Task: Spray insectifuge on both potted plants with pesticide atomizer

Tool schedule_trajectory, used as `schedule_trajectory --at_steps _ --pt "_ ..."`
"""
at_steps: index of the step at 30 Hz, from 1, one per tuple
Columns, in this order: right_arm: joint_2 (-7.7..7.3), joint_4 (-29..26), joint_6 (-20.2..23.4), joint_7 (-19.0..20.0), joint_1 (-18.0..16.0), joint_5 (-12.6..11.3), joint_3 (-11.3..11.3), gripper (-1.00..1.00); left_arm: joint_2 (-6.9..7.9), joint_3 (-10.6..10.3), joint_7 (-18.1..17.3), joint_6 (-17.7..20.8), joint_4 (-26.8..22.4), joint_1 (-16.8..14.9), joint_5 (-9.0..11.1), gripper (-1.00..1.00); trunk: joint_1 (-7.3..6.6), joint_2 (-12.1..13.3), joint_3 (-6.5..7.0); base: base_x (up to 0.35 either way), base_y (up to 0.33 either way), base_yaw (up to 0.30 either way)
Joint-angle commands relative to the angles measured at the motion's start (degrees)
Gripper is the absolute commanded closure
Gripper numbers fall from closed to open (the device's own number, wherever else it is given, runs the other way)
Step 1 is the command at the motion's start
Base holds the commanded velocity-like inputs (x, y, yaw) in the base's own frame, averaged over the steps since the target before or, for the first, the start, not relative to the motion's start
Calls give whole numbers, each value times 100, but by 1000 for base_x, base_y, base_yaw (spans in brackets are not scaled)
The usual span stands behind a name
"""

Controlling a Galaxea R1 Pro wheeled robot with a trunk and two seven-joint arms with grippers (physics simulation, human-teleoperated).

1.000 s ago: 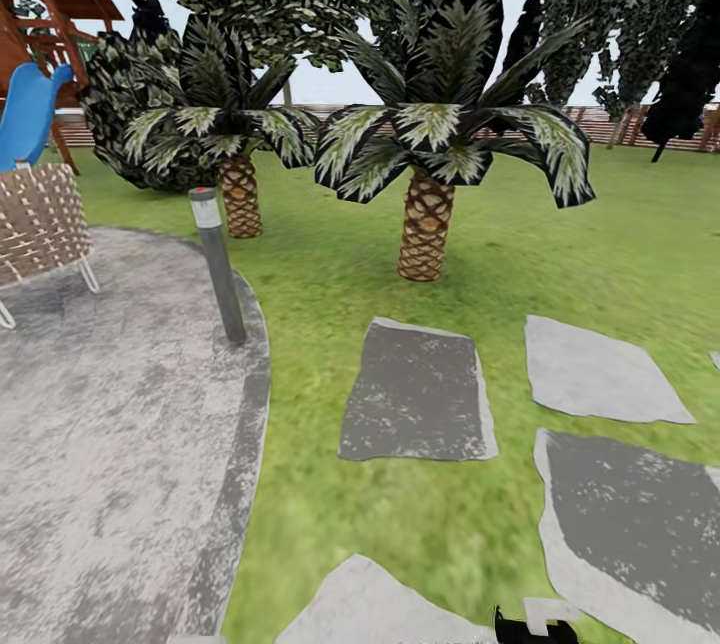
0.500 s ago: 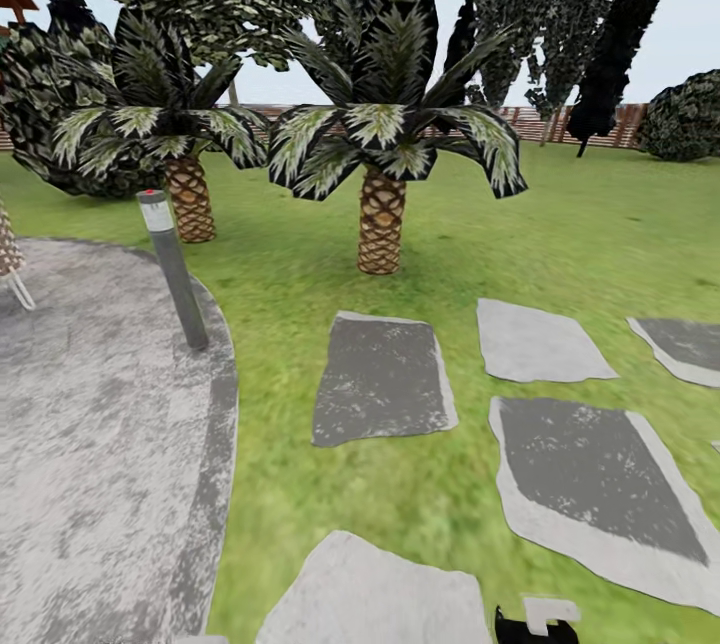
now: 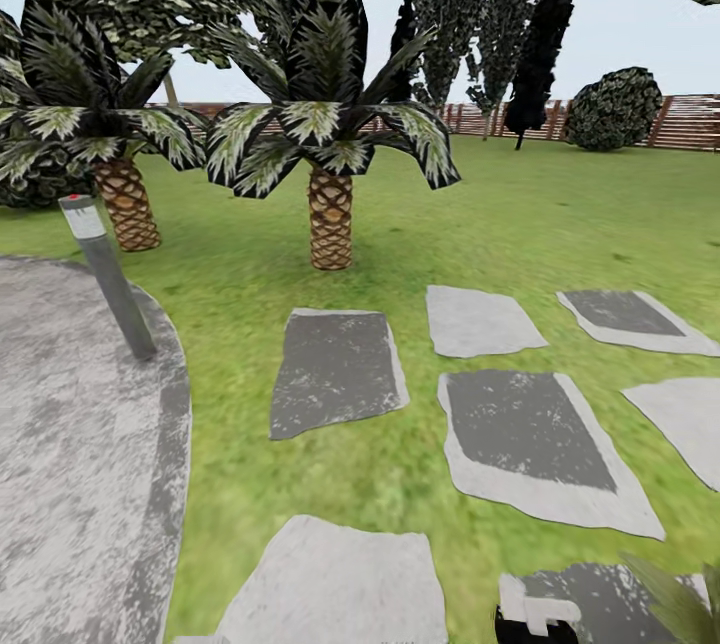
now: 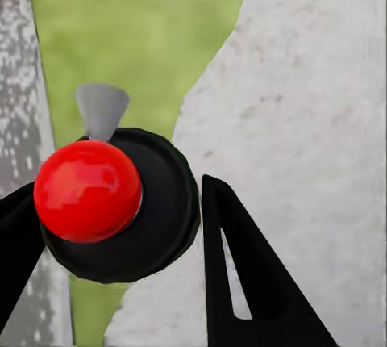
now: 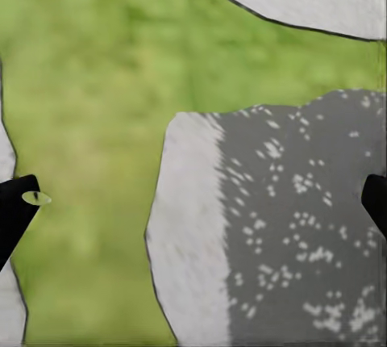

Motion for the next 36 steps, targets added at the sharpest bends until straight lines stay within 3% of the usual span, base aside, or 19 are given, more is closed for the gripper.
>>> schedule_trajectory --at_steps 1,16,21,36 --pt "1 9 -16 -21 -7 60 -42 -100 1 -15 13 -20 2 -1 8 100 -1 -2 -5 -1 0 -292" --pt "1 12 -16 -21 -10 60 -42 -100 1 -15 15 -19 2 -1 8 100 -1 -2 -5 0 0 -292" --pt "1 9 -16 -21 -6 60 -42 -100 1 -15 15 -16 2 -1 8 100 -89 158 67 0 0 -292" --pt "1 9 -16 -21 -5 68 -42 -100 1 -15 14 -18 2 -1 8 100 -89 158 -23 0 0 -227"
